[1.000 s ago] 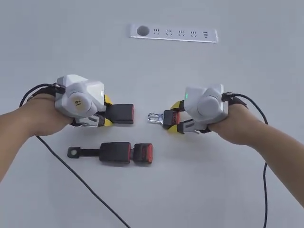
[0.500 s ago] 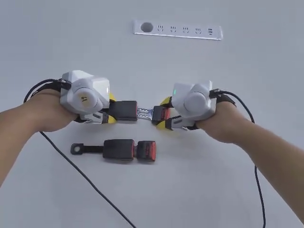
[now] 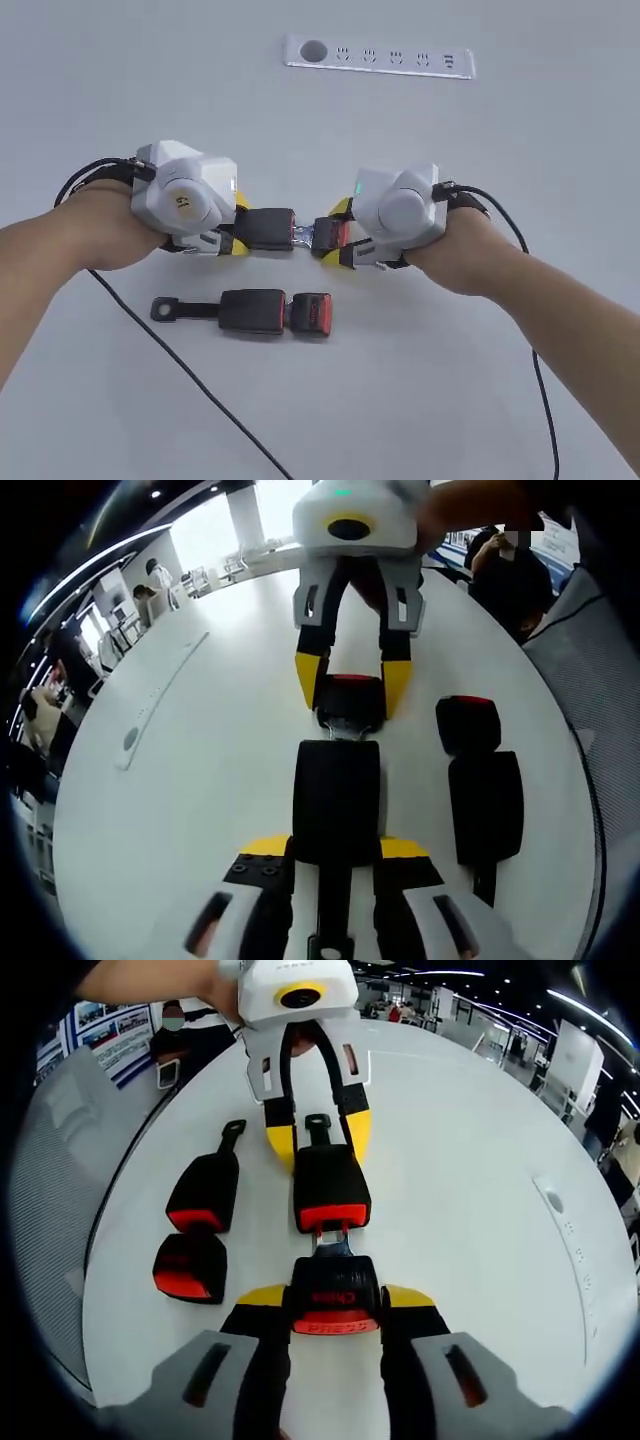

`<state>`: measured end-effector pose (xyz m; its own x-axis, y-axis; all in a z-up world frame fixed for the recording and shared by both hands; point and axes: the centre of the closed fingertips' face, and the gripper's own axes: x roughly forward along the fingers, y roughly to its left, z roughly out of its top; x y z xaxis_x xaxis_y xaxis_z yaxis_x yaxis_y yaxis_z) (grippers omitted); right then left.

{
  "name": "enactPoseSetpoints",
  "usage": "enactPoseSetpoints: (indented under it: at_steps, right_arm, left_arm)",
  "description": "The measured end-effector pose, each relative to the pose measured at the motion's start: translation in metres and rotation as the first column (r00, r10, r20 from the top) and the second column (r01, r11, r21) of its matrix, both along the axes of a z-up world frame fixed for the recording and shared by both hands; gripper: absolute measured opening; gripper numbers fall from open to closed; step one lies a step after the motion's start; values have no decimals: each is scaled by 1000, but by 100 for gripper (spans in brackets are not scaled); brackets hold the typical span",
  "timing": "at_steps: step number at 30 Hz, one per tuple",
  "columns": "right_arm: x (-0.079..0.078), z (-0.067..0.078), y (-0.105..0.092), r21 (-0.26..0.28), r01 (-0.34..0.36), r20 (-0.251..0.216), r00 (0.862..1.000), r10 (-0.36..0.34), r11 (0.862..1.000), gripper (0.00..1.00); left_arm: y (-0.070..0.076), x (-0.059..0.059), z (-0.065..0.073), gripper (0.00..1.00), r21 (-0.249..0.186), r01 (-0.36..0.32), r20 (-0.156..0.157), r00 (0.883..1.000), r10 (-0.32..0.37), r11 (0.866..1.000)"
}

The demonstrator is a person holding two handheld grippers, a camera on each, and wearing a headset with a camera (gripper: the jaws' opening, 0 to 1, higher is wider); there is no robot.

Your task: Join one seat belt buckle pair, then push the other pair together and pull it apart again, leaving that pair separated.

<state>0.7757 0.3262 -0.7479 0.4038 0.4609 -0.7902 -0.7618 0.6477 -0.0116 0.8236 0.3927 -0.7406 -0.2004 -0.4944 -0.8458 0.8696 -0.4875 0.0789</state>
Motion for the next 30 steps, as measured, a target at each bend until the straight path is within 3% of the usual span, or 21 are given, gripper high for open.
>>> enactPoseSetpoints:
  at_steps: [9, 25, 30]
  right_arm:
    - [3, 1, 1, -5, -16, 19, 1000, 17, 1000, 32]
    - [11, 1, 11, -24, -39, 5, 999, 39, 999, 31]
    - [12, 1, 16, -57, -30, -8, 1000, 30, 998, 31]
  left_arm:
    - [0, 0, 0, 29, -18, -7, -6, 1000, 7, 1000]
    - [-1, 0, 0, 29, -17, -2, -8, 1000, 2, 1000]
    - [-1, 0, 0, 29, -15, -6, -10, 1000, 5, 1000]
